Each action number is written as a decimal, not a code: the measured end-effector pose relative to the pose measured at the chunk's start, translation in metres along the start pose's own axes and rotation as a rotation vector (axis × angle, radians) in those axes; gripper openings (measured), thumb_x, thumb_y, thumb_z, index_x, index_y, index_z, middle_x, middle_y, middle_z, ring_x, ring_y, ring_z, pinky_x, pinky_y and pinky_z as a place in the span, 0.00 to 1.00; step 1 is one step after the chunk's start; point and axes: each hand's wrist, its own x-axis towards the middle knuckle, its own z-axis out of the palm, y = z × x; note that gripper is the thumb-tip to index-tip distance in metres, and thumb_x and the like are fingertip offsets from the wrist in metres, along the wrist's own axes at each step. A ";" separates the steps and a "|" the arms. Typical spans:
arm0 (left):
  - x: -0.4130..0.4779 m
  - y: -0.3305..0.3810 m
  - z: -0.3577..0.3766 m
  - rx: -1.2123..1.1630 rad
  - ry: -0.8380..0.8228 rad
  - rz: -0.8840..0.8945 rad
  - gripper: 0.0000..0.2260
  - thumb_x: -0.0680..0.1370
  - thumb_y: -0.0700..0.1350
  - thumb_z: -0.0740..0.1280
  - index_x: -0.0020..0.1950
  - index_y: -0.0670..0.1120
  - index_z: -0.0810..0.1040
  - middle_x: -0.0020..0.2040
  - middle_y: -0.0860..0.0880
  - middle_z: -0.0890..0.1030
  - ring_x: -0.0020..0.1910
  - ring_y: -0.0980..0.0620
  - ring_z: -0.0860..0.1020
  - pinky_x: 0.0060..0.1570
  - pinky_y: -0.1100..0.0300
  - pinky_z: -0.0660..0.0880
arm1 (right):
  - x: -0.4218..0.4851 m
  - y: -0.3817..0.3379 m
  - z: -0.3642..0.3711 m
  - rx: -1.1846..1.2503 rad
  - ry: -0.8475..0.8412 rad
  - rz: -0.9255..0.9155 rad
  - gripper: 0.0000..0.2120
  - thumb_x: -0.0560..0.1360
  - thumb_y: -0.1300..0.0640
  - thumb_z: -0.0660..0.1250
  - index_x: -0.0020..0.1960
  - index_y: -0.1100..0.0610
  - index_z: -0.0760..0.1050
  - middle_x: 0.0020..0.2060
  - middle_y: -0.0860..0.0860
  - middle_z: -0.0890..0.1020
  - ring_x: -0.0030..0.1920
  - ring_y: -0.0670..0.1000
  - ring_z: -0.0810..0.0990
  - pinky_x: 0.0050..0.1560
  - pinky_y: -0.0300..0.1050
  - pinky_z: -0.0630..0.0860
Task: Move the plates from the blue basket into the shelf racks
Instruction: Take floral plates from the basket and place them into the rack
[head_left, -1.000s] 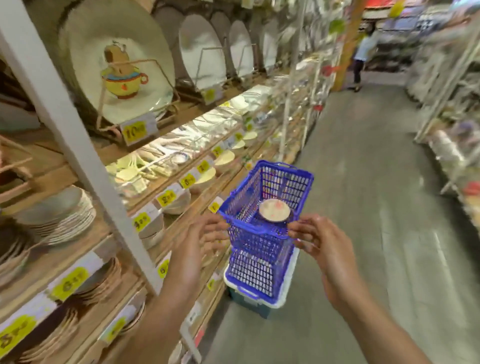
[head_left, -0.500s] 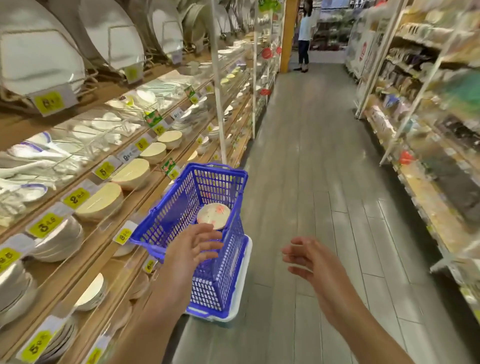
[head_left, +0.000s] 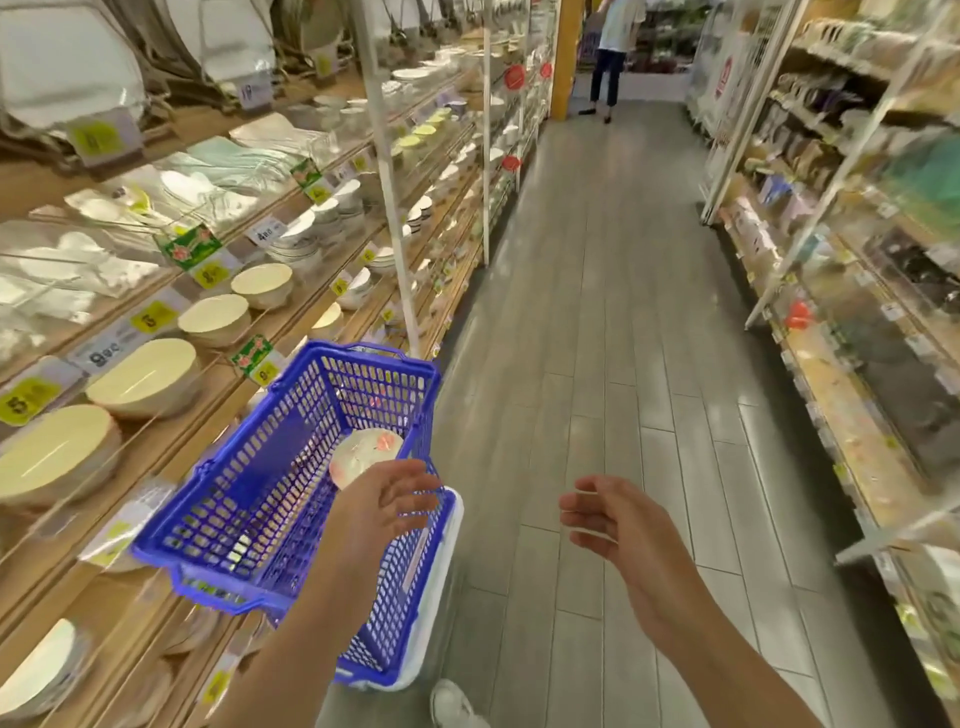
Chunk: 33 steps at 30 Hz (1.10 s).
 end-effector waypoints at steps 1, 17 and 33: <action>0.010 -0.001 0.002 -0.014 0.001 -0.004 0.12 0.80 0.37 0.55 0.48 0.39 0.78 0.39 0.42 0.84 0.35 0.48 0.83 0.38 0.56 0.78 | 0.010 -0.003 0.002 -0.006 -0.005 0.003 0.11 0.82 0.59 0.57 0.52 0.60 0.78 0.43 0.58 0.85 0.46 0.56 0.84 0.52 0.52 0.79; 0.220 0.037 -0.008 -0.126 0.162 -0.146 0.12 0.80 0.37 0.56 0.45 0.38 0.78 0.37 0.41 0.83 0.31 0.47 0.80 0.31 0.59 0.76 | 0.204 -0.070 0.131 -0.203 -0.183 -0.018 0.12 0.82 0.60 0.57 0.48 0.61 0.79 0.45 0.60 0.84 0.46 0.55 0.82 0.51 0.51 0.77; 0.298 0.015 -0.101 -0.273 0.771 -0.153 0.10 0.79 0.39 0.58 0.44 0.42 0.78 0.34 0.47 0.83 0.29 0.53 0.81 0.32 0.62 0.77 | 0.384 -0.012 0.317 -0.579 -0.794 0.191 0.10 0.80 0.61 0.60 0.43 0.59 0.78 0.35 0.53 0.82 0.31 0.44 0.81 0.32 0.35 0.75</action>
